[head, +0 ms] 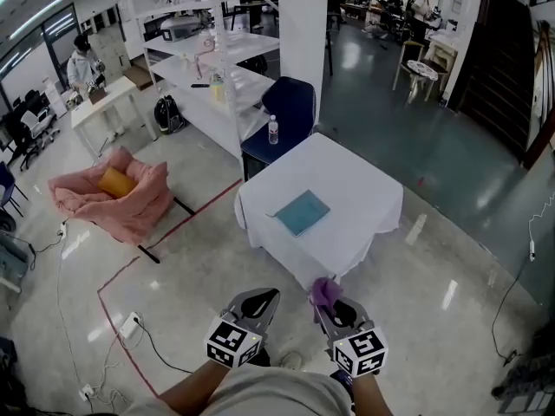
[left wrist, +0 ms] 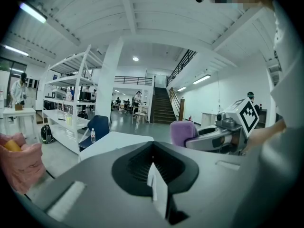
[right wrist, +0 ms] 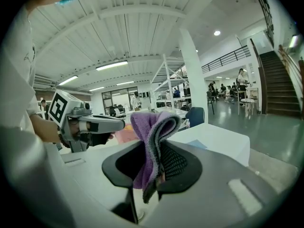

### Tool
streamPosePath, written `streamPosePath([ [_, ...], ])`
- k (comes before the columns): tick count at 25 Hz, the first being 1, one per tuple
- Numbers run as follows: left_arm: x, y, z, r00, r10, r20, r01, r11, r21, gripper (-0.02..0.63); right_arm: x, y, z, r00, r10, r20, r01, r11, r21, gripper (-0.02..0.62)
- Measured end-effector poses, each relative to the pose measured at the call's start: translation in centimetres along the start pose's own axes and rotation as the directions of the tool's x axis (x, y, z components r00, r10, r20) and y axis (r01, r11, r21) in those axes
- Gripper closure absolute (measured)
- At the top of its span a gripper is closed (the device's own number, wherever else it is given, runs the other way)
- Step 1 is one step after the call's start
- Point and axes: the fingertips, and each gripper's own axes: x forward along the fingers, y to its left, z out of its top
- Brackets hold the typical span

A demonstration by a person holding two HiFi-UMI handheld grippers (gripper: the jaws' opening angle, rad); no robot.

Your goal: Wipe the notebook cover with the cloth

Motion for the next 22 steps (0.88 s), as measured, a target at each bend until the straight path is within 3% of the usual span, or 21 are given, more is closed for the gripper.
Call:
streamPosePath([
  [12, 1.7, 2.0, 0.0, 1.000, -0.023, -0.013, 0.023, 1.000, 0.009, 0.606, 2.0, -0.9, -0.2, 1.000, -0.010, -0.012, 0.010, 1.000, 0.008, 0.485],
  [22, 7.6, 8.6, 0.8, 0.997, -0.074, -0.023, 0.074, 0.997, 0.000, 0.606, 9.2, -4.3, 1.6, 0.998, -0.048, -0.030, 0.049, 0.999, 0.013, 0.485],
])
